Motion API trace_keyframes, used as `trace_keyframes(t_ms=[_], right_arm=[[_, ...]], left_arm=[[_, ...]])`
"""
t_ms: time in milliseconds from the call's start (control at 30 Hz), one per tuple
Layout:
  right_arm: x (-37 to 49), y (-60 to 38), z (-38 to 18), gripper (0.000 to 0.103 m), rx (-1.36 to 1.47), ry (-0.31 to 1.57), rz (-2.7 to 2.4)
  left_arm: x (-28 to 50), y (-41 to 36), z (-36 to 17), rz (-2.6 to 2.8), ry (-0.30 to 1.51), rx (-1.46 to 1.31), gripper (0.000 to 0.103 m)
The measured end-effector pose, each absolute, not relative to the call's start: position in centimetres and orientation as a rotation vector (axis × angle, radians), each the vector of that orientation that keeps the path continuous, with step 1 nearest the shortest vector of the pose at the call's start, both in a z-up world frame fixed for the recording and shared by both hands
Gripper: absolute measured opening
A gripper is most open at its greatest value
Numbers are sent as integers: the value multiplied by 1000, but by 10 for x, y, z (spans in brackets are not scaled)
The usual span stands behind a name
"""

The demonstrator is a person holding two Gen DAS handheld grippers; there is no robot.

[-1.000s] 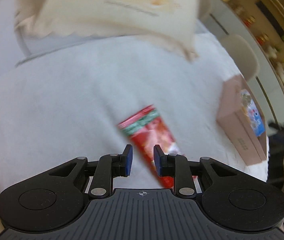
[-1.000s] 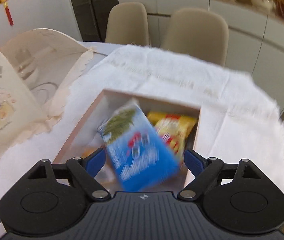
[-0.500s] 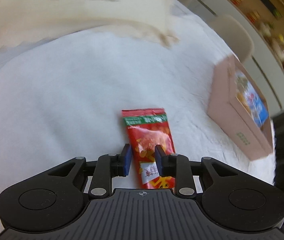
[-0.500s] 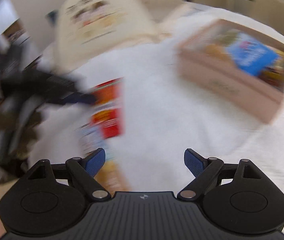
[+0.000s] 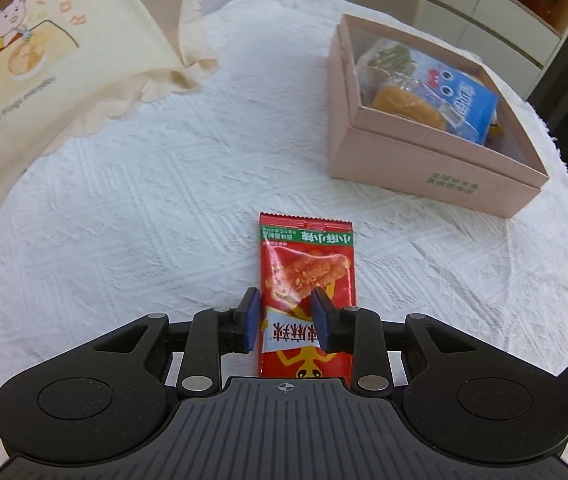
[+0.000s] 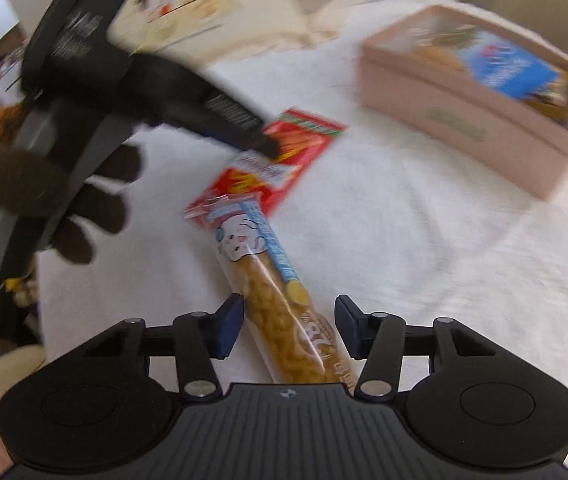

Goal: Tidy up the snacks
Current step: 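Grasp the red spicy-strip packet with the left gripper while the right grasps the biscuit stick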

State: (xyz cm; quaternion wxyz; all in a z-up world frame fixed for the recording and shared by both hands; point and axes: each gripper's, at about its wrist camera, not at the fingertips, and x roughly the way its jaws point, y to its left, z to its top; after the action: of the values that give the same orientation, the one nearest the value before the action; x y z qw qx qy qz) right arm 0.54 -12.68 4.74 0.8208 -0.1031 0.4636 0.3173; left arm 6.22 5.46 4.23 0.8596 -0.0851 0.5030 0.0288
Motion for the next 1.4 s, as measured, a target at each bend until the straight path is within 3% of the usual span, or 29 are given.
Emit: trace_keyframes(t_ms=[233,467,533,600,700,833,1000,1233,1400], right_arm=[[15,-167,46,52,-128,976,526],[19,-187,50,69,-76,941,452],[20,-191,50,69,-61,942,445],[19,-192,50,69,-60,940,438],[14,-190,50,72,-74,929,426],[9,-190,44,76,-94,941,434],[4,-183,31,77,-119,980,437],[-10,-163,19,93,-242,926,418],[-15,-165,13,103,-227,891,416]], left_arm=[[64,51,45,54,1053,-159,32],[52,19,46,-17,1052,-7,32],[50,5,41,-33,1042,59,44],[50,-2,39,-51,1042,76,63],[51,-3,38,-84,1045,69,72],[51,15,44,-16,1017,-10,68],[64,37,37,86,1047,-65,71],[71,17,29,39,1061,-9,72],[57,18,31,14,1040,-20,56]])
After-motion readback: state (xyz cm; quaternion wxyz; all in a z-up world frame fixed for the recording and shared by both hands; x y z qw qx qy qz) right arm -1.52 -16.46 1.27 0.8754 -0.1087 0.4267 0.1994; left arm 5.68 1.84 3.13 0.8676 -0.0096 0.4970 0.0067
